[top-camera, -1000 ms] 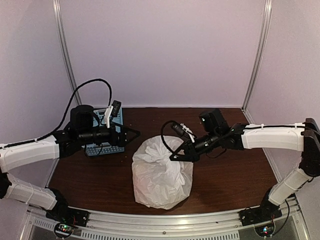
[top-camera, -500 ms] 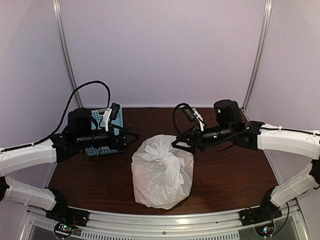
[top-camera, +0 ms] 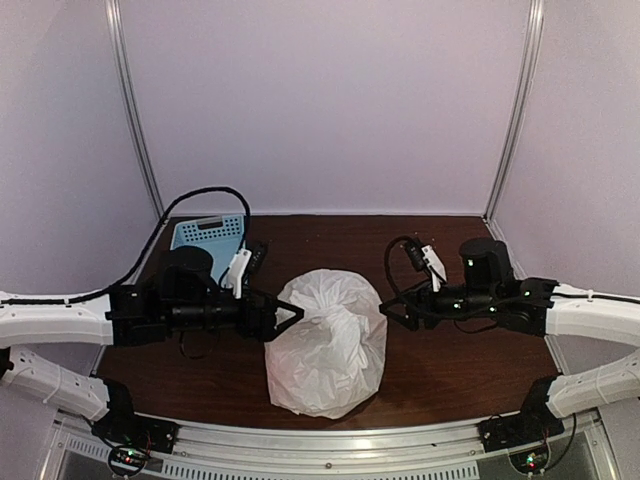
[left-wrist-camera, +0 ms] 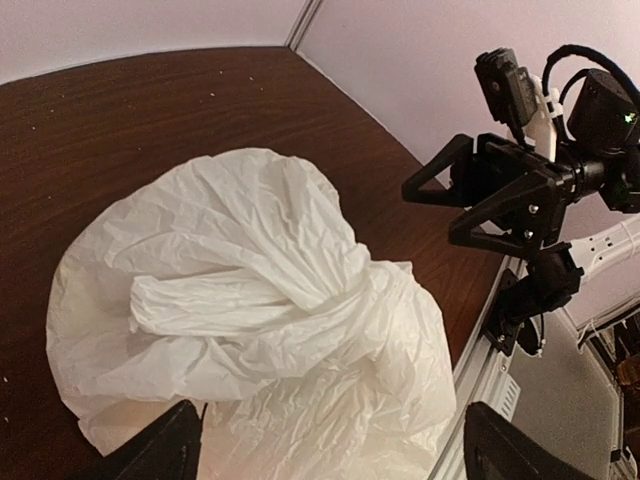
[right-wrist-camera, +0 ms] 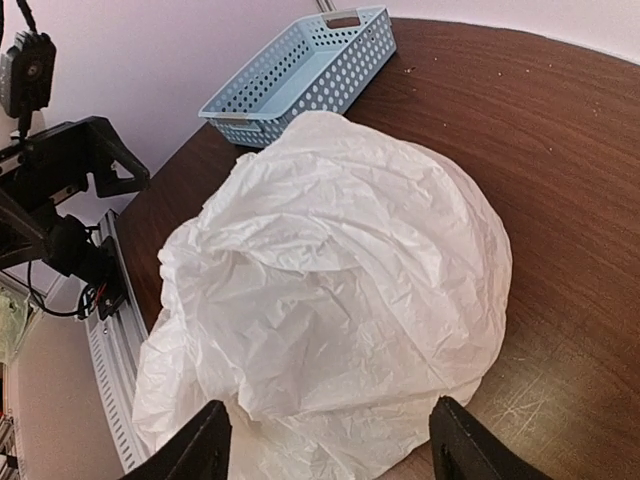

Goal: Untie the knot of the plastic bag and take out the fruit
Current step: Place the takeout bag at the center of the board, then untie the bag handles from the takeout bag.

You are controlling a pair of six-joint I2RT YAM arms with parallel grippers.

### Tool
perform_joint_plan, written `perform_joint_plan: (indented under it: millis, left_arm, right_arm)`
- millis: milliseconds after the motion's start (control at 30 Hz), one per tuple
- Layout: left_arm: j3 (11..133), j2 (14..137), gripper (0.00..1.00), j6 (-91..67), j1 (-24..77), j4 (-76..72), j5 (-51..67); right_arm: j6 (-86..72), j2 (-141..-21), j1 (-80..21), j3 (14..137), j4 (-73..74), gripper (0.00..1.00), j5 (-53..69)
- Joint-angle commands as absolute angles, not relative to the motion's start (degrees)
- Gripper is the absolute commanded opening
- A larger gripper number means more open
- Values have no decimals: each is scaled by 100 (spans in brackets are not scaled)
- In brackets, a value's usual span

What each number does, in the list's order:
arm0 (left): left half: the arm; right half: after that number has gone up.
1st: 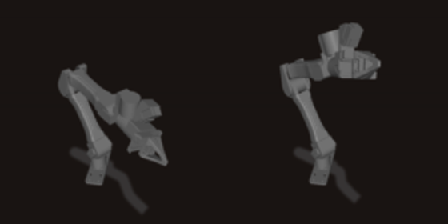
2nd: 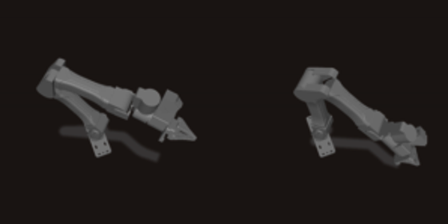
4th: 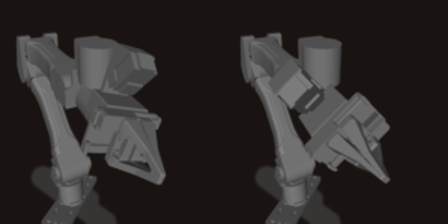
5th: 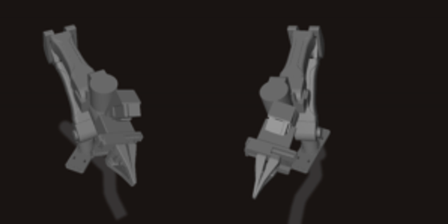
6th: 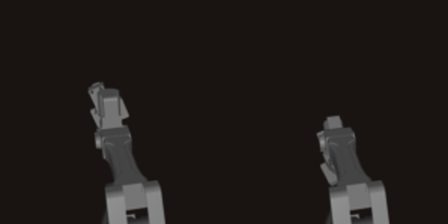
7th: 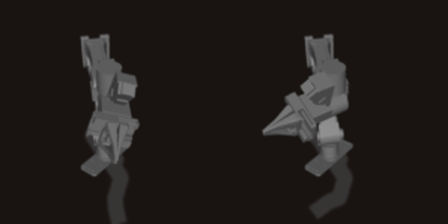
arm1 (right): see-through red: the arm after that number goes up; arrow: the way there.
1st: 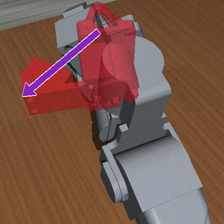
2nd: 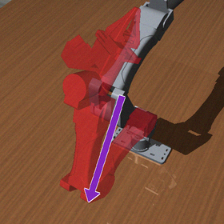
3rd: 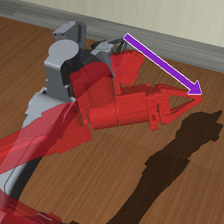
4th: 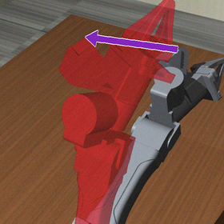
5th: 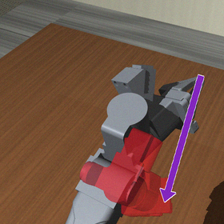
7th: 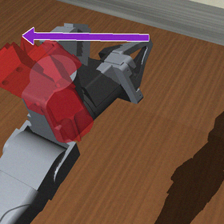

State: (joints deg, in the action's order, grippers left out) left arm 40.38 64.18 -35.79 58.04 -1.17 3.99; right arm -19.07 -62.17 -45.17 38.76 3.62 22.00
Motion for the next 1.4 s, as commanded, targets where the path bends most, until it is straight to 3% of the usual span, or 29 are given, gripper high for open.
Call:
perform_joint_plan:
  millis: [0,200,700,1000,1367]
  left_arm:
    - [4155,6676,90,-4262,6275,-88,-226]
    - [4240,7156,73,-4578,6651,-389,-72]
    - [4677,7904,68,-4448,6855,-716,346]
    - [4922,8222,52,-4308,6855,-746,371]
    - [4948,8387,44,-4350,6855,-831,444]
  right_arm:
    - [-2574,-6052,-4647,3361,-338,69,1864]
    - [-2659,-6194,-4778,3237,-642,67,1811]
    - [-2782,-6621,-5111,3210,-1113,61,1879]
    - [-2784,-6686,-5142,3210,-1159,58,1881]
    - [-2852,-6778,-5251,3129,-1305,52,1934]
